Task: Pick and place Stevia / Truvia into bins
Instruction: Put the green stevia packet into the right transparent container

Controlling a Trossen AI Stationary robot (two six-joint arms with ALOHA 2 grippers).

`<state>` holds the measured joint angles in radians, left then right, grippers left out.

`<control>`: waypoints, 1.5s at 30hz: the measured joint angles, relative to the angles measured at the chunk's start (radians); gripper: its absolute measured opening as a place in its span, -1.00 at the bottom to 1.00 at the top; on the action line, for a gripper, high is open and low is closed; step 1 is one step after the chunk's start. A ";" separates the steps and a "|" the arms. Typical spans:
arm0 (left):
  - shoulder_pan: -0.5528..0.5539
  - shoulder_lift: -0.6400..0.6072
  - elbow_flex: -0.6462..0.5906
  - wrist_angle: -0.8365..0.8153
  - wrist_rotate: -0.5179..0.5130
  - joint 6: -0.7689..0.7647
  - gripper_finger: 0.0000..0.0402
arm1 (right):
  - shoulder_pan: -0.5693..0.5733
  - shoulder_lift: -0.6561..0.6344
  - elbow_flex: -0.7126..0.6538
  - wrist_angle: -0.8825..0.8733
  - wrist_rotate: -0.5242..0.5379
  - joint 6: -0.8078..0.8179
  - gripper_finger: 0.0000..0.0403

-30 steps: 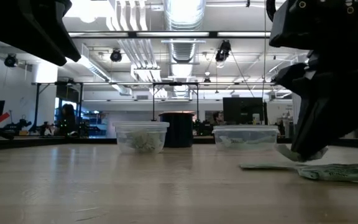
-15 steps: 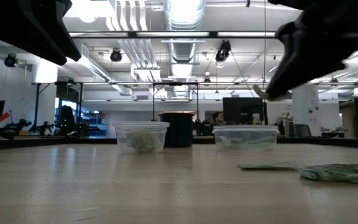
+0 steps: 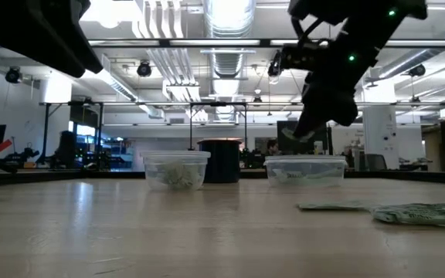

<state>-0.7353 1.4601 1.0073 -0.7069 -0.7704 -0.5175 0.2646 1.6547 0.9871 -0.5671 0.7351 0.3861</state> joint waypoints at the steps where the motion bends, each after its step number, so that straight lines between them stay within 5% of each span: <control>1: 0.000 0.000 0.000 0.001 0.000 0.000 -0.12 | -0.020 -0.003 -0.001 -0.001 -0.029 -0.017 -0.96; 14: 0.000 0.000 0.000 0.001 -0.001 0.001 -0.12 | -0.183 -0.062 -0.002 0.002 -0.208 -0.084 -0.93; 27: 0.000 0.000 0.000 0.003 -0.001 0.002 -0.12 | -0.184 -0.068 -0.017 -0.013 -0.212 -0.088 -0.35; 45: 0.000 0.000 -0.001 0.012 0.003 0.000 -0.12 | 0.381 -0.069 -0.025 0.146 -0.326 0.078 -0.31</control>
<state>-0.7357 1.4601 1.0061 -0.6954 -0.7674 -0.5170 0.6460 1.5855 0.9623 -0.4208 0.4091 0.4645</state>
